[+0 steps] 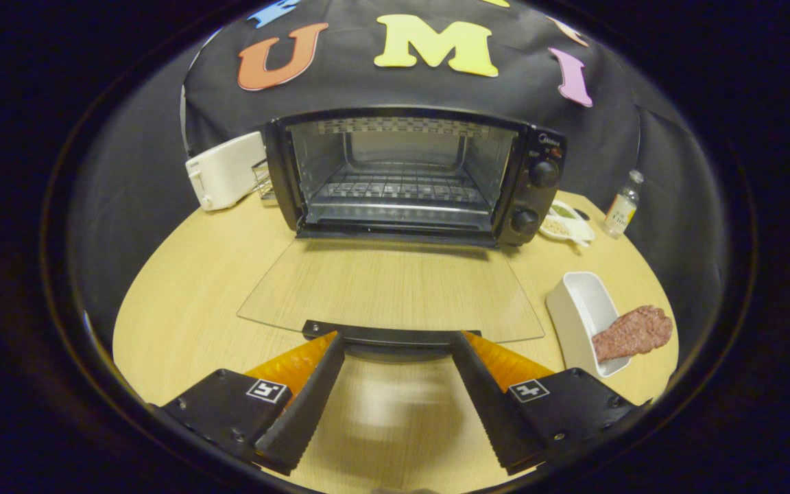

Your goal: Open the toaster oven, put the food inside, and close the toaster oven door.

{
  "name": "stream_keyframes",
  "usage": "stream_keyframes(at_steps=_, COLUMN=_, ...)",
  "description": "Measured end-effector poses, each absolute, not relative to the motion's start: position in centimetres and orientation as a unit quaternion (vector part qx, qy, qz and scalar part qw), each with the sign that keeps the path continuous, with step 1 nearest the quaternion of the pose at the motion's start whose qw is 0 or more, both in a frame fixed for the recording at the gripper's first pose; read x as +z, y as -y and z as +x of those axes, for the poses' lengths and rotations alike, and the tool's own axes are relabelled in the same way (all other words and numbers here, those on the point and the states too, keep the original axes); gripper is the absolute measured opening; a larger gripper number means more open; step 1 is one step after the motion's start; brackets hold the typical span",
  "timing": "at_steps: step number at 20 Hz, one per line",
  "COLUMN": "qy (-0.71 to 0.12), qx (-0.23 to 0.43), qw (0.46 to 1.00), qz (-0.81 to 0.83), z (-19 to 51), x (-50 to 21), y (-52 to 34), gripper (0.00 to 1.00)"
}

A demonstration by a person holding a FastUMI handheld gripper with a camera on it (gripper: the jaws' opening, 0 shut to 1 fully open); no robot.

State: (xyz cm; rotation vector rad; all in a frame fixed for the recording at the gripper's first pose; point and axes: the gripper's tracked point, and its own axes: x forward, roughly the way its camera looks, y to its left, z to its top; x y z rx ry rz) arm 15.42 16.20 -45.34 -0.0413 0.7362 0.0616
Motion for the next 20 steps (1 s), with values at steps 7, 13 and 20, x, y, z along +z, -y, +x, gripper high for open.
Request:
stream_keyframes(at_steps=7, qy=-0.375, qx=0.025, qw=0.925, qz=-0.052, z=15.4, x=-46.6, y=-16.3, gripper=1.0)
stream_keyframes(at_steps=13, qy=-0.37, qx=0.06, qw=0.926, qz=-0.043, z=14.8, x=-45.8, y=-16.2, gripper=1.0)
stream_keyframes(at_steps=20, qy=-0.333, qx=0.041, qw=0.941, qz=-0.041, z=11.8, x=-40.9, y=-7.0, gripper=1.0)
